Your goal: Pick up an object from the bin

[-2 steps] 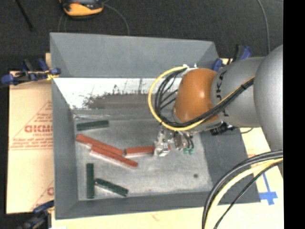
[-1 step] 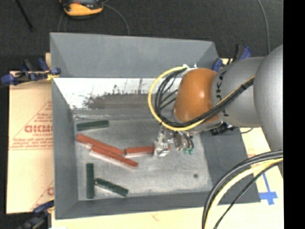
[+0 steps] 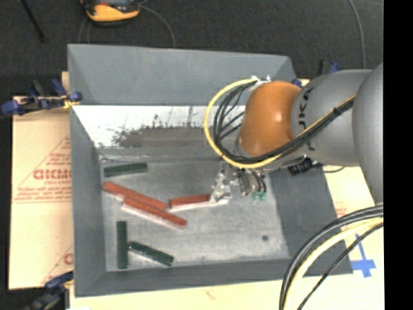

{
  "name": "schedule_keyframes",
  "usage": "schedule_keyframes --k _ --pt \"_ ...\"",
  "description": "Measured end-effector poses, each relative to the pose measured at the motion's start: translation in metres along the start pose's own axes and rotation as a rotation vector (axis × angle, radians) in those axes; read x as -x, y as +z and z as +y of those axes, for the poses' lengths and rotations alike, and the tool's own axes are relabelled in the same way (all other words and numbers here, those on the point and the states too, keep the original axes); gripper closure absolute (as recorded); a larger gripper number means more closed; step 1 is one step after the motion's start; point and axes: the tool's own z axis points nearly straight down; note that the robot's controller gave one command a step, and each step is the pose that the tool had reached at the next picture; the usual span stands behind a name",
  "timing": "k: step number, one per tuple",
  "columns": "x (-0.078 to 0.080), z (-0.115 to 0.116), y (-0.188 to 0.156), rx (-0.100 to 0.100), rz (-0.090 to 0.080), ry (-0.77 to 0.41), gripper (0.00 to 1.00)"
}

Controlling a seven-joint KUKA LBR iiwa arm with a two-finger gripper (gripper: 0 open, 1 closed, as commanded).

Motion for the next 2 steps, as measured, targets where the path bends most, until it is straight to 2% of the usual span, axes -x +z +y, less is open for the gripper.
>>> schedule_keyframes --k 1,2 --pt "0.001 0.0 -0.016 -0.001 -0.003 0.001 1.0" --pt "0.058 0.019 0.008 0.001 -0.021 -0.254 0.0"
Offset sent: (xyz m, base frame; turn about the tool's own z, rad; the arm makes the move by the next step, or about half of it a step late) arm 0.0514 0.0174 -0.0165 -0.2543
